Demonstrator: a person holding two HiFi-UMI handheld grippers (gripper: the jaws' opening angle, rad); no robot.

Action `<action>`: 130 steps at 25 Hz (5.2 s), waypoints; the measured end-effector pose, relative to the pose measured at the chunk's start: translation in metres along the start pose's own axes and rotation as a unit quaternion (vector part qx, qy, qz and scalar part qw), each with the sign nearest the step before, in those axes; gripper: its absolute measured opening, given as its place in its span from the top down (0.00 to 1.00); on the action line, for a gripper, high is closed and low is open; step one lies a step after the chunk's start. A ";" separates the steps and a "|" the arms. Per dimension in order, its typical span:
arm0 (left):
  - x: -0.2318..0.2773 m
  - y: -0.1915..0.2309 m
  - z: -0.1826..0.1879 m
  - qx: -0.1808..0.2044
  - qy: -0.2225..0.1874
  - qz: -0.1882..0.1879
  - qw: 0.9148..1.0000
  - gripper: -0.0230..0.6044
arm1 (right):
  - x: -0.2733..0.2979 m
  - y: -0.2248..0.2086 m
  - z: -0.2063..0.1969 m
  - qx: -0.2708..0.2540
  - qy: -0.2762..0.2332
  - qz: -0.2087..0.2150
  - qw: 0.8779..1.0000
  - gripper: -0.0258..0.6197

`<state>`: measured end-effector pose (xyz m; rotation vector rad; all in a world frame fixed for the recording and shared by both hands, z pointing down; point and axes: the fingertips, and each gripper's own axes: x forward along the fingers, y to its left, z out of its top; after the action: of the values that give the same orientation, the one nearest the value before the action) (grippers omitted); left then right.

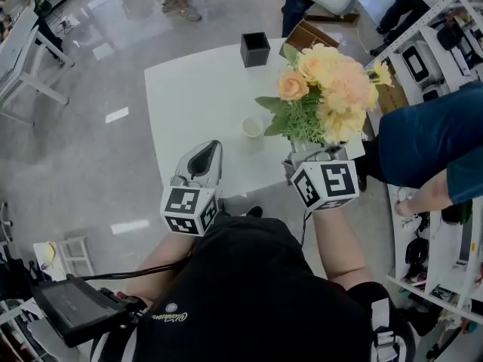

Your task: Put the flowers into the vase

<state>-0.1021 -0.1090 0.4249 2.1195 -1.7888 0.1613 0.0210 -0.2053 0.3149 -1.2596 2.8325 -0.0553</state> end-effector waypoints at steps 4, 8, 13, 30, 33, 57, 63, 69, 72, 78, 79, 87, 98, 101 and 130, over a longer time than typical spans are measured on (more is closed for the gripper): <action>0.001 -0.002 0.003 0.005 -0.005 -0.004 1.000 0.95 | 0.011 0.009 0.028 -0.012 -0.025 0.014 1.000 0.91; 0.002 -0.004 0.005 0.004 -0.003 -0.007 1.000 0.95 | 0.014 0.014 0.022 -0.008 -0.012 0.022 1.000 0.91; 0.003 0.006 0.005 0.002 0.004 -0.009 1.000 0.95 | 0.023 0.024 -0.018 0.004 0.028 0.031 0.999 0.91; 0.006 0.029 0.008 0.003 0.009 -0.005 1.000 0.95 | 0.038 0.042 -0.162 0.006 0.172 0.040 0.984 0.90; 0.006 0.031 0.007 0.002 0.007 -0.003 1.000 0.95 | 0.038 0.042 -0.174 0.002 0.188 0.041 0.981 0.90; 0.003 0.033 0.007 0.000 -0.003 -0.005 1.000 0.95 | 0.040 0.044 -0.183 -0.074 0.246 0.061 0.965 0.85; 0.004 0.033 0.006 -0.004 -0.001 -0.005 1.000 0.95 | 0.038 0.043 -0.182 -0.080 0.258 0.066 0.961 0.84; 0.006 0.030 0.008 -0.003 0.000 -0.010 1.000 0.95 | 0.034 0.043 -0.181 -0.080 0.275 0.074 0.955 0.81; 0.007 0.028 0.008 -0.003 0.002 -0.013 1.000 0.95 | 0.032 0.042 -0.179 -0.088 0.284 0.077 0.952 0.78; 0.008 0.023 0.009 0.000 0.002 -0.019 1.000 0.95 | 0.028 0.041 -0.176 -0.092 0.300 0.082 0.946 0.75; 0.007 0.024 0.008 0.000 0.003 -0.019 1.000 0.95 | 0.027 0.041 -0.177 -0.091 0.303 0.081 0.945 0.74; 0.011 0.020 0.009 0.002 0.005 -0.024 1.000 0.95 | 0.020 0.040 -0.176 -0.096 0.315 0.083 0.940 0.73; 0.009 0.020 0.009 0.002 0.006 -0.023 1.000 0.95 | -0.012 0.035 -0.170 -0.059 0.313 0.073 0.945 0.72; 0.010 0.019 0.009 0.003 0.007 -0.022 1.000 0.95 | -0.019 0.031 -0.168 -0.034 0.307 0.067 0.949 0.73; 0.002 0.029 0.022 0.006 -0.025 -0.005 1.000 0.95 | -0.030 0.008 -0.091 0.056 0.108 -0.045 0.992 0.96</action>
<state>-0.1327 -0.1225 0.4104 2.1586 -1.8099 0.1182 0.0310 -0.1763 0.4060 -1.4369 2.8962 -0.3708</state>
